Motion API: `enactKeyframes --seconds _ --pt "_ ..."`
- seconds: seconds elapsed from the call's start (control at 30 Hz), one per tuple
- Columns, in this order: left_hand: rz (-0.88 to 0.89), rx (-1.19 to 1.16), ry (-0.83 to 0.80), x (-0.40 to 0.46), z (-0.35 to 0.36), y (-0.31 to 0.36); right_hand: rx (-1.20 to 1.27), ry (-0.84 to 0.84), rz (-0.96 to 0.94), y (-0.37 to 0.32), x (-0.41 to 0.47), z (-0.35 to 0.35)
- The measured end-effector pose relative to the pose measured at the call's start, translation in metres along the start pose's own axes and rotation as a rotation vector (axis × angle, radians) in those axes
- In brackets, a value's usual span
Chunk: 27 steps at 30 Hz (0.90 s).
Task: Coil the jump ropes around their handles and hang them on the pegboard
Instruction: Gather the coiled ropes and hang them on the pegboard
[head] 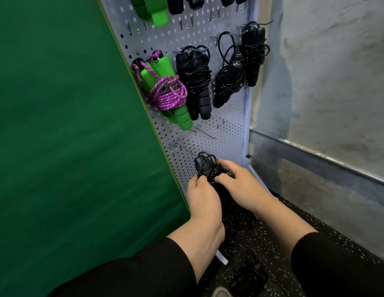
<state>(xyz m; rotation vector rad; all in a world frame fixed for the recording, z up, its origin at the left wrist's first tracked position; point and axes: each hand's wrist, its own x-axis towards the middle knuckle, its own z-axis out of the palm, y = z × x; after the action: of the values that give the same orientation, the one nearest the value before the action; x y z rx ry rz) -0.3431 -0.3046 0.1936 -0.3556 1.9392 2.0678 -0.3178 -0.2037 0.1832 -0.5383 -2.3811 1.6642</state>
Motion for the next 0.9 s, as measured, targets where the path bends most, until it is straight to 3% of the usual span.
enactKeyframes --seconds 0.5,0.9 --pt "0.011 0.025 -0.048 -0.007 -0.001 -0.014 -0.019 -0.044 0.030 0.003 0.003 -0.004" --pt "0.044 0.058 0.017 -0.005 -0.005 -0.010 -0.040 -0.093 -0.007 -0.004 0.010 -0.004"
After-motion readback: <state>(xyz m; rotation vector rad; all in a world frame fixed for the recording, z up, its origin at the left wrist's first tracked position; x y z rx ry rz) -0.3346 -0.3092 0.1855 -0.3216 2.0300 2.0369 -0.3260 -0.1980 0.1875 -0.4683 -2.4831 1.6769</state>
